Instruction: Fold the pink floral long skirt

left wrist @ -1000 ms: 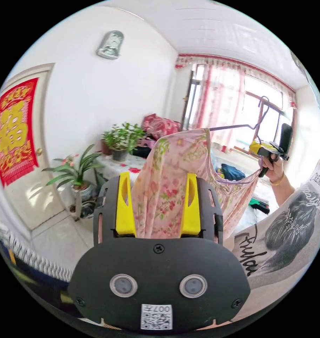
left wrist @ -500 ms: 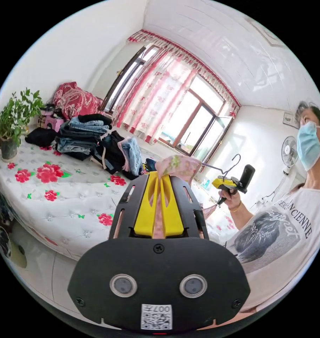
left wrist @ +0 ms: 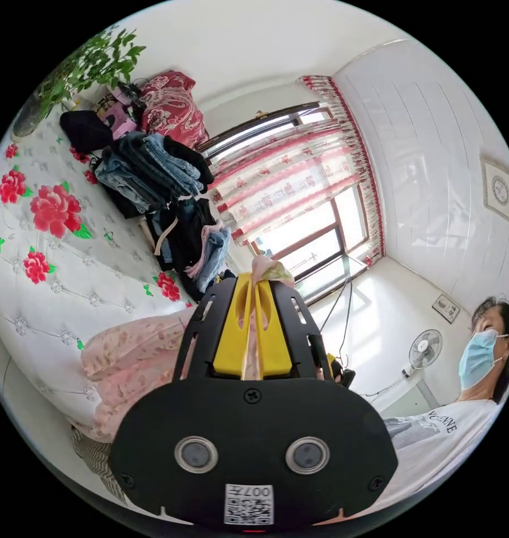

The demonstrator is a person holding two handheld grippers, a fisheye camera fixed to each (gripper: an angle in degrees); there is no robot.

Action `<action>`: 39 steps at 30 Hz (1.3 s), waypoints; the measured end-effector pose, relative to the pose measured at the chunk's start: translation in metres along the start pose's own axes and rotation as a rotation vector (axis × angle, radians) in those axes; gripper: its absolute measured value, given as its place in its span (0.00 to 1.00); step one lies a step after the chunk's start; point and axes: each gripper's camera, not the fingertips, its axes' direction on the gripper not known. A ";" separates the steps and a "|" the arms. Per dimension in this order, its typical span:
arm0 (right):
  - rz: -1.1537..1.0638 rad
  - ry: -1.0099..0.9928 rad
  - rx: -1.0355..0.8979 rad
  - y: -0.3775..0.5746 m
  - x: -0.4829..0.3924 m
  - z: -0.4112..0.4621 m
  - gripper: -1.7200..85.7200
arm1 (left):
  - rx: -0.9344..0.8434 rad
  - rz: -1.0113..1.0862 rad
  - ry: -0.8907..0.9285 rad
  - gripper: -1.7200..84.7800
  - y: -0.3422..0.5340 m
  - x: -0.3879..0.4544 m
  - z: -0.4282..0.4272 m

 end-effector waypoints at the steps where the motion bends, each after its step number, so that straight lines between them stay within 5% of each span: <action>1: 0.088 0.031 0.088 0.005 0.023 -0.021 0.03 | -0.040 0.004 0.006 0.01 -0.009 0.004 0.001; 10: 0.454 0.667 0.211 0.052 0.131 -0.154 0.03 | -0.254 0.159 -0.068 0.01 -0.039 0.069 0.028; 17: 0.750 0.881 0.210 0.075 0.219 -0.242 0.07 | -0.295 0.179 -0.115 0.01 -0.059 0.111 0.028; 24: 0.971 1.156 -0.246 0.071 0.311 -0.261 0.16 | -0.320 0.219 -0.208 0.01 -0.069 0.167 0.032; 29: 0.883 1.368 -0.504 0.071 0.329 -0.228 0.17 | -0.303 0.219 -0.245 0.01 -0.070 0.195 0.026; 32: 0.607 1.214 -0.411 0.060 0.299 -0.167 0.16 | -0.288 0.211 -0.267 0.01 -0.072 0.207 0.022; 35: 0.400 0.839 -0.434 0.079 0.271 -0.063 0.16 | -0.279 0.205 -0.281 0.01 -0.074 0.218 0.020; 39: 0.319 0.440 -0.730 0.160 0.244 0.115 0.16 | -0.286 0.200 -0.293 0.01 -0.081 0.231 0.019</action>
